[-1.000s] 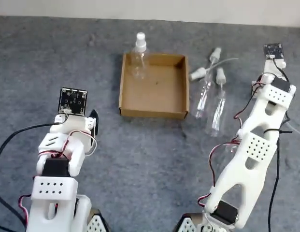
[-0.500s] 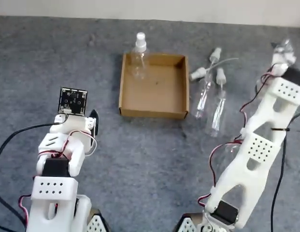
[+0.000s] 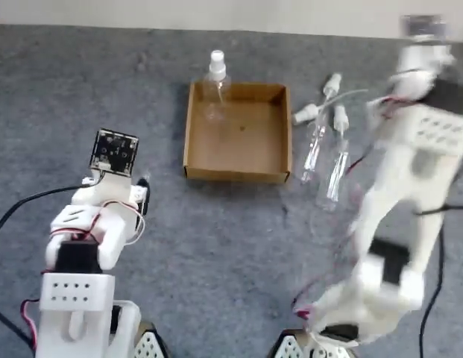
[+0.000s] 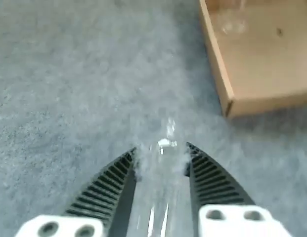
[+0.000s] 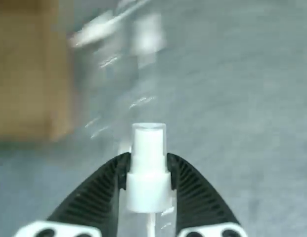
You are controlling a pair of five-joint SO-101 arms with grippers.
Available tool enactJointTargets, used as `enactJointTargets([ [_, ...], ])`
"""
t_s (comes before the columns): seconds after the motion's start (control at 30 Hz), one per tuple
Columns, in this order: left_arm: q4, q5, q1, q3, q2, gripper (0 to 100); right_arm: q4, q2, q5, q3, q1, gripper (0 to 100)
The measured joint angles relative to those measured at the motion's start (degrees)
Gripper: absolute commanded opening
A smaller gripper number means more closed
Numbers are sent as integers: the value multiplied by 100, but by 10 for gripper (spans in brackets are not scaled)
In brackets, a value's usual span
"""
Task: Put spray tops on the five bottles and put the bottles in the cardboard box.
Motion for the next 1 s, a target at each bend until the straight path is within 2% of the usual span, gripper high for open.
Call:
enactJointTargets([
  [0.1,721,-211,-325,-422,0,101,-105,-1495,-677,1996,-1451,26],
  [0.17,1029,-360,-624,-721,0,102,-475,-1987,-1231,2989,-2400,26],
  [0.3,1574,-659,-1055,-1240,0,102,-1407,-1855,-2084,4000,-3930,26],
  [0.4,1916,-870,-1187,-1433,0,102,-1952,-1398,-2268,4070,-4563,26],
  [0.63,1969,-958,-1275,-1459,0,102,-2919,-202,-3218,4079,-4870,28],
  [0.8,2004,-1029,-1275,-1459,413,102,-3349,193,-3402,4079,-4888,36],
  [1.0,2004,-1099,-1284,-1459,1213,102,-3367,211,-3437,4079,-5020,198],
])
